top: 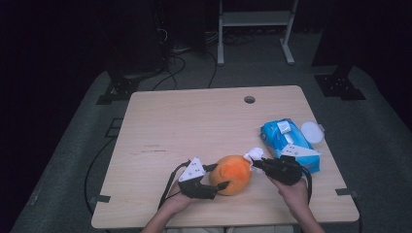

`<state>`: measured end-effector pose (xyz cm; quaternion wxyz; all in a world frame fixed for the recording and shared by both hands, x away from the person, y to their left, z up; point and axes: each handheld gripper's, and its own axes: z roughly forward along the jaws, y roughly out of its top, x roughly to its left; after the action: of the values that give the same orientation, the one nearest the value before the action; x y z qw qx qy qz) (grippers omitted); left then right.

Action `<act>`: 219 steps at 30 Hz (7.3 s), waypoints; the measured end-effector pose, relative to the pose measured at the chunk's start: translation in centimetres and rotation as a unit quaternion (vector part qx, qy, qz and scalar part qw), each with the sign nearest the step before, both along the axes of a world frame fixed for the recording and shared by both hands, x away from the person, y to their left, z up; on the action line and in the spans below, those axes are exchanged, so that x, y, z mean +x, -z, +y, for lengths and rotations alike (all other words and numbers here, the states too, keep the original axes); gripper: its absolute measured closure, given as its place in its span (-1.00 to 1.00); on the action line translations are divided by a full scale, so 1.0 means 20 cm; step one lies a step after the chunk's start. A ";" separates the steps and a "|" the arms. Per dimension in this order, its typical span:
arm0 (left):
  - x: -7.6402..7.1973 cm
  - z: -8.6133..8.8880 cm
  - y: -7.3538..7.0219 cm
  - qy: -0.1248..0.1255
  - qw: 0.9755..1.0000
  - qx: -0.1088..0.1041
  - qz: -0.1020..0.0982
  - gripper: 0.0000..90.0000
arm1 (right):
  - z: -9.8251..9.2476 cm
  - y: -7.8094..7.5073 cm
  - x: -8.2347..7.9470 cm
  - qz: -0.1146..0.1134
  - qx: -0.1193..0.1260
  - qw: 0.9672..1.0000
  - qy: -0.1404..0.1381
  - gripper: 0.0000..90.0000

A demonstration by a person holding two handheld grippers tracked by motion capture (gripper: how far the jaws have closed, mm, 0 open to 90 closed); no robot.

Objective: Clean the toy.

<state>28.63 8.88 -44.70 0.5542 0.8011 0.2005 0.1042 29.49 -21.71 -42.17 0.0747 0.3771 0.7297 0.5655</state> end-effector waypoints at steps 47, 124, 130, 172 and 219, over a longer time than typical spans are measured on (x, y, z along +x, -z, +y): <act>0.01 -0.06 -0.02 -0.026 1.000 0.005 -0.009 -0.76 | 0.11 -0.06 -0.06 -0.037 -0.041 0.998 -0.017 0.83; -0.01 0.00 -0.10 -0.014 1.000 0.000 0.003 -0.29 | 0.08 0.03 0.00 0.003 -0.027 1.000 0.001 0.83; -0.07 -0.03 -0.20 -0.014 1.000 0.003 -0.018 -0.12 | 0.14 -0.09 -0.09 -0.036 0.004 0.999 -0.035 0.83; -0.08 -0.05 -0.17 -0.026 0.999 -0.006 -0.023 -0.25 | 0.18 -0.08 -0.10 -0.052 -0.031 0.997 -0.038 0.83; -0.07 -0.10 -0.07 -0.012 1.000 0.014 -0.017 -0.30 | 0.24 -0.11 -0.13 -0.076 -0.052 0.994 -0.055 0.83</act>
<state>27.30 6.89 -43.37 0.5452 0.8043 0.1992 0.1272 26.83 -16.98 -39.95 0.1187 0.2879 0.7697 0.5573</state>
